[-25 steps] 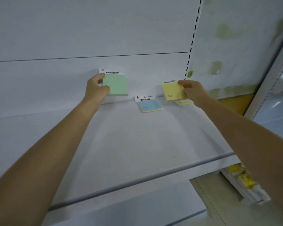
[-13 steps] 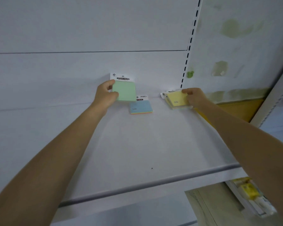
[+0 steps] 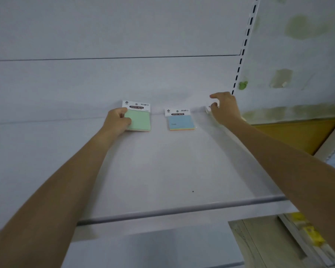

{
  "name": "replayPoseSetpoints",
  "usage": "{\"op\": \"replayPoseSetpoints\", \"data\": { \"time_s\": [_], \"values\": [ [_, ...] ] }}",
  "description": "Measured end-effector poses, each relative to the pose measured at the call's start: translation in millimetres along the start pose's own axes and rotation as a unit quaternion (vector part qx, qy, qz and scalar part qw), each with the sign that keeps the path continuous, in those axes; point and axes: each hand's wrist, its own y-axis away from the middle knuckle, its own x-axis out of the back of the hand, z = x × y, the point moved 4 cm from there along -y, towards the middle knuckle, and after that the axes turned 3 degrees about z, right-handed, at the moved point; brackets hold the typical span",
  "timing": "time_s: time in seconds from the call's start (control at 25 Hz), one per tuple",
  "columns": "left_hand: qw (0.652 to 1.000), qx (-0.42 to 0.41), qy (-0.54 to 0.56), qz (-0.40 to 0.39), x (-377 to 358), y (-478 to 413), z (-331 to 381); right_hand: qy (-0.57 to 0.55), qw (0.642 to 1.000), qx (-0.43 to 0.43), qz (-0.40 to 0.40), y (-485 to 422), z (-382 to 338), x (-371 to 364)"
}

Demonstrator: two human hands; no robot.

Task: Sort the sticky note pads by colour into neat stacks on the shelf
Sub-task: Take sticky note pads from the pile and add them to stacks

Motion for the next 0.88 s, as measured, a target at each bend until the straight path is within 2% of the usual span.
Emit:
{"op": "replayPoseSetpoints", "data": {
  "time_s": [0.08,0.16,0.32,0.4,0.52,0.72,0.88],
  "values": [
    [0.999,0.016,-0.027,0.003,13.3,0.1,-8.7,-0.018,0.999,0.036,-0.015,11.0,-28.8,-9.6],
    [0.995,-0.01,-0.103,-0.008,24.1,-0.3,-10.1,-0.028,0.995,0.077,-0.051,24.4,-53.7,-22.3],
    [0.964,-0.018,-0.26,-0.056,34.3,-7.5,-22.0,-0.016,0.963,0.183,-0.2,64.5,-96.7,-50.2],
    [0.947,-0.032,-0.31,-0.073,36.1,-12.7,-27.8,0.007,0.95,0.203,-0.237,81.7,-109.0,-58.8],
    [0.941,-0.056,-0.324,-0.082,37.6,-11.6,-29.5,0.047,0.949,0.209,-0.23,94.6,-112.6,-62.3],
    [0.923,-0.108,-0.36,-0.079,36.5,-7.4,-35.1,0.032,0.955,0.19,-0.225,97.9,-112.1,-59.6],
    [0.935,-0.103,-0.331,-0.07,36.5,-3.4,-29.2,0.028,0.954,0.192,-0.23,97.1,-111.7,-58.7]
  ]
}}
